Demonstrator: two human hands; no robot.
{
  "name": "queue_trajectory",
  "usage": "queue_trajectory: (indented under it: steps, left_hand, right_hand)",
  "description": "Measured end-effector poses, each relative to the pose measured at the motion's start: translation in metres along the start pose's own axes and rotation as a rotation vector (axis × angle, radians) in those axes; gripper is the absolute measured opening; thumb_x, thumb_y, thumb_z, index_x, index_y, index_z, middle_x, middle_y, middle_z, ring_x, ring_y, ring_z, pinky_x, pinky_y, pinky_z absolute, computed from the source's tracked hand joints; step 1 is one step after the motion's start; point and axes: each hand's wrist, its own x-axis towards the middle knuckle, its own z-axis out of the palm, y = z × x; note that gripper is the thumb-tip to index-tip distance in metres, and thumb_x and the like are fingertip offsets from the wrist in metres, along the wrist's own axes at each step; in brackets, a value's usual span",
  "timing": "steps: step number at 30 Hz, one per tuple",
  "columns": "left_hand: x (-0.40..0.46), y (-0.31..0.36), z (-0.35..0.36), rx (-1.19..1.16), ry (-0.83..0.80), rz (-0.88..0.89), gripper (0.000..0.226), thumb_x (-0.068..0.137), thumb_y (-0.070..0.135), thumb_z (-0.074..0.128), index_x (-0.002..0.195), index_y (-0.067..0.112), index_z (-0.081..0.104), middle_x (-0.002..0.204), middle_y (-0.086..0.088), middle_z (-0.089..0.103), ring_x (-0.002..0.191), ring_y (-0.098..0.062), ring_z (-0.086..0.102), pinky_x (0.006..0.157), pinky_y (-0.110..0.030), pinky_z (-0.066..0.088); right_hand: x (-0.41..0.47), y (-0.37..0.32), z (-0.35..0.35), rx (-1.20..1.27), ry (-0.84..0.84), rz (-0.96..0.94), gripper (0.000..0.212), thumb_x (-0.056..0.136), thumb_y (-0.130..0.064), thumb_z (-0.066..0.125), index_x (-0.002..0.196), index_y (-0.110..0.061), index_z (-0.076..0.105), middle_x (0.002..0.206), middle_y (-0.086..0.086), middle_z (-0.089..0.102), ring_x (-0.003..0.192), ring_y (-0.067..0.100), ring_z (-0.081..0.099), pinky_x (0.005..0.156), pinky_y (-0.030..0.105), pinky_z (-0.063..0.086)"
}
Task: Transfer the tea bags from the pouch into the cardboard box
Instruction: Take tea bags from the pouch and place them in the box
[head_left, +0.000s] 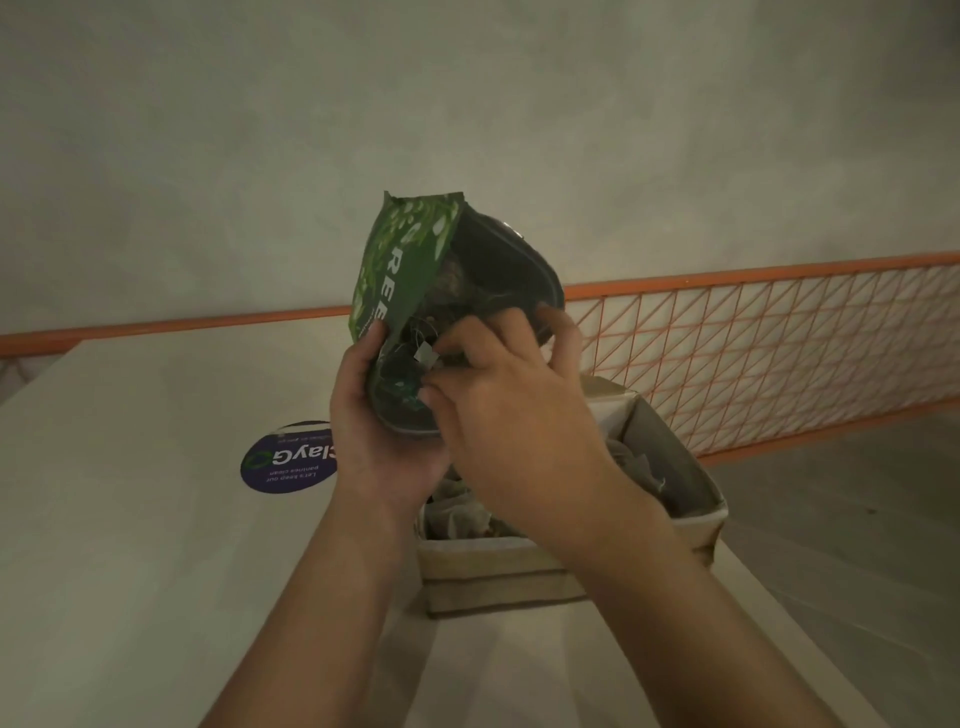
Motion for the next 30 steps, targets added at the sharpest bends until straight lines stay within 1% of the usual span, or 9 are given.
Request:
queue_trajectory:
  steps: [4, 7, 11, 15, 18, 21, 24, 26, 30]
  left_hand:
    - [0.001, -0.001, -0.001, 0.024, 0.042, -0.019, 0.049, 0.092, 0.044, 0.052, 0.125, 0.011, 0.068, 0.133, -0.007, 0.062, 0.135, -0.023, 0.052, 0.122, -0.035, 0.026]
    - [0.001, -0.001, -0.001, 0.007, 0.052, -0.036, 0.052, 0.09, 0.043, 0.054, 0.131, 0.011, 0.064, 0.146, -0.007, 0.05, 0.149, -0.024, 0.034, 0.126, -0.037, 0.016]
    - [0.0, -0.003, 0.002, 0.003, 0.063, -0.004, 0.05, 0.09, 0.042, 0.054, 0.127, 0.01, 0.066, 0.135, -0.008, 0.061, 0.139, -0.025, 0.05, 0.12, -0.036, 0.03]
    - [-0.003, -0.005, 0.009, -0.005, 0.075, 0.016, 0.043, 0.096, 0.043, 0.048, 0.114, 0.011, 0.071, 0.114, -0.008, 0.07, 0.105, -0.023, 0.068, 0.089, -0.031, 0.054]
    - [-0.003, -0.005, 0.011, 0.021, 0.089, 0.017, 0.043, 0.097, 0.044, 0.047, 0.122, 0.014, 0.066, 0.119, -0.008, 0.067, 0.104, -0.023, 0.066, 0.084, -0.033, 0.056]
    - [-0.003, -0.006, 0.012, 0.006, 0.079, 0.022, 0.043, 0.096, 0.043, 0.048, 0.127, 0.017, 0.064, 0.119, -0.01, 0.069, 0.095, -0.025, 0.071, 0.072, -0.032, 0.059]
    - [-0.003, -0.005, 0.014, -0.025, 0.078, 0.024, 0.05, 0.091, 0.043, 0.055, 0.135, 0.02, 0.061, 0.139, -0.013, 0.062, 0.102, -0.028, 0.068, 0.071, -0.033, 0.059]
    - [-0.002, -0.004, 0.013, -0.035, 0.076, 0.023, 0.05, 0.092, 0.043, 0.054, 0.136, 0.019, 0.061, 0.146, -0.011, 0.056, 0.108, -0.029, 0.064, 0.072, -0.033, 0.059]
    - [-0.001, -0.003, 0.012, -0.05, 0.075, 0.019, 0.052, 0.092, 0.043, 0.053, 0.138, 0.021, 0.06, 0.148, -0.01, 0.054, 0.11, -0.029, 0.062, 0.072, -0.033, 0.059]
  right_hand:
    - [0.006, -0.006, 0.003, -0.065, -0.209, 0.034, 0.028, 0.094, -0.044, 0.048, 0.103, -0.033, 0.072, 0.117, -0.006, 0.06, 0.125, 0.023, 0.042, 0.115, 0.061, 0.001]
    - [0.009, -0.006, 0.003, -0.064, -0.211, 0.084, 0.034, 0.094, -0.05, 0.045, 0.109, -0.033, 0.071, 0.114, -0.008, 0.061, 0.123, 0.021, 0.04, 0.114, 0.059, -0.006]
    - [0.008, -0.004, 0.01, -0.016, -0.058, 0.065, 0.022, 0.085, -0.04, 0.06, 0.084, -0.025, 0.077, 0.09, -0.006, 0.07, 0.107, 0.023, 0.054, 0.115, 0.058, 0.012]
    - [0.008, 0.011, 0.009, 0.063, 0.146, 0.062, 0.026, 0.086, -0.033, 0.054, 0.077, -0.02, 0.075, 0.085, -0.005, 0.068, 0.094, 0.02, 0.058, 0.111, 0.045, 0.025]
    - [0.008, 0.022, -0.002, 0.182, 0.327, 0.106, 0.024, 0.088, -0.029, 0.055, 0.082, -0.018, 0.076, 0.088, -0.004, 0.068, 0.086, 0.018, 0.058, 0.089, 0.034, 0.04]
    - [0.005, 0.031, -0.015, 0.34, 0.485, 0.16, 0.02, 0.091, -0.027, 0.058, 0.086, -0.018, 0.075, 0.083, -0.006, 0.066, 0.075, 0.013, 0.057, 0.069, 0.031, 0.045]
    - [0.0, 0.034, -0.024, 0.532, 0.592, 0.219, 0.017, 0.094, -0.025, 0.057, 0.092, -0.016, 0.072, 0.08, -0.008, 0.066, 0.064, 0.006, 0.056, 0.054, 0.022, 0.046]
    - [-0.003, 0.035, -0.024, 0.583, 0.571, 0.272, 0.02, 0.096, -0.028, 0.054, 0.098, -0.017, 0.071, 0.08, -0.011, 0.067, 0.063, 0.004, 0.057, 0.052, 0.018, 0.045]
    - [-0.011, 0.034, -0.022, 0.706, 0.542, 0.353, 0.023, 0.096, -0.028, 0.052, 0.101, -0.015, 0.07, 0.077, -0.009, 0.067, 0.06, 0.01, 0.059, 0.051, 0.029, 0.049]
